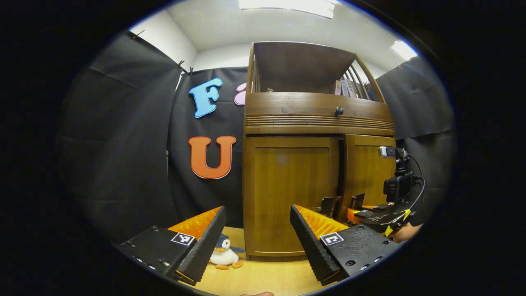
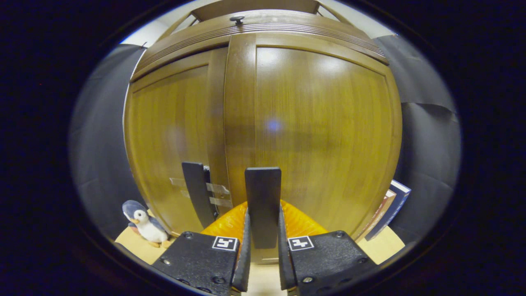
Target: Open the right door of the double-door shoe cabinet with the right hand, and open the left door with the left hand.
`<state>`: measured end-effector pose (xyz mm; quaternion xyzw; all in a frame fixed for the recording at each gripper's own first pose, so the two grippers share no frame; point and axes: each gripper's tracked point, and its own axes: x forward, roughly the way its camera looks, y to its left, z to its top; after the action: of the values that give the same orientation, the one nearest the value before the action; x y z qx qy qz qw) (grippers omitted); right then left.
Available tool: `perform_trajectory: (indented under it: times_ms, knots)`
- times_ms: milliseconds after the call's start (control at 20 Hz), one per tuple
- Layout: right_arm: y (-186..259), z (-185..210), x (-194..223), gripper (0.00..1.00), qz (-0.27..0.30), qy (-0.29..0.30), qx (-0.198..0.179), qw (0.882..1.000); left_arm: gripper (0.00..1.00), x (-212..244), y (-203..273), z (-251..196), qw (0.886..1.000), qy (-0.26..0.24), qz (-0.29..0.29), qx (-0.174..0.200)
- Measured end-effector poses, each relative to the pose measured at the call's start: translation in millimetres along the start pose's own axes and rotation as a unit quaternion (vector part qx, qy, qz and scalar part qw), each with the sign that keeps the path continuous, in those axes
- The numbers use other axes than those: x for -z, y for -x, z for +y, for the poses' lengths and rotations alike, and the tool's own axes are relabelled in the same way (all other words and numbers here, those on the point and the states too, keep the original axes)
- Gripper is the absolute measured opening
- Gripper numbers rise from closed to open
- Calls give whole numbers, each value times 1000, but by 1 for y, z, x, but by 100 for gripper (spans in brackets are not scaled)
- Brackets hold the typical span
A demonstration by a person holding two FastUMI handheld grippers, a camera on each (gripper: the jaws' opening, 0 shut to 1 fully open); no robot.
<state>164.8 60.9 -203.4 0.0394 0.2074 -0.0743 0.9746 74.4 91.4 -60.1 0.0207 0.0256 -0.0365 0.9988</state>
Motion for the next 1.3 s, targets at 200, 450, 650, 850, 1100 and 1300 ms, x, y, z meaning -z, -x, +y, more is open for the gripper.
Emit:
perform_trajectory:
  times_ms: [200,450,650,850,1100,1300]
  knots:
    - [19,-4,5,31,4,0,-19,1000,95,1,2,-19,1000,-5,3,11]
    - [37,-10,9,31,5,7,-42,999,95,1,6,-38,1000,-6,6,19]
    - [50,-13,11,30,4,6,-60,998,95,0,12,-50,1000,-8,8,25]
    - [63,-18,14,29,3,3,-73,997,95,0,19,-62,999,-12,10,29]
    - [86,-30,20,29,4,7,-80,997,95,3,27,-74,999,-14,16,32]
    - [105,-43,24,29,5,6,-83,996,95,4,30,-83,999,-14,20,36]
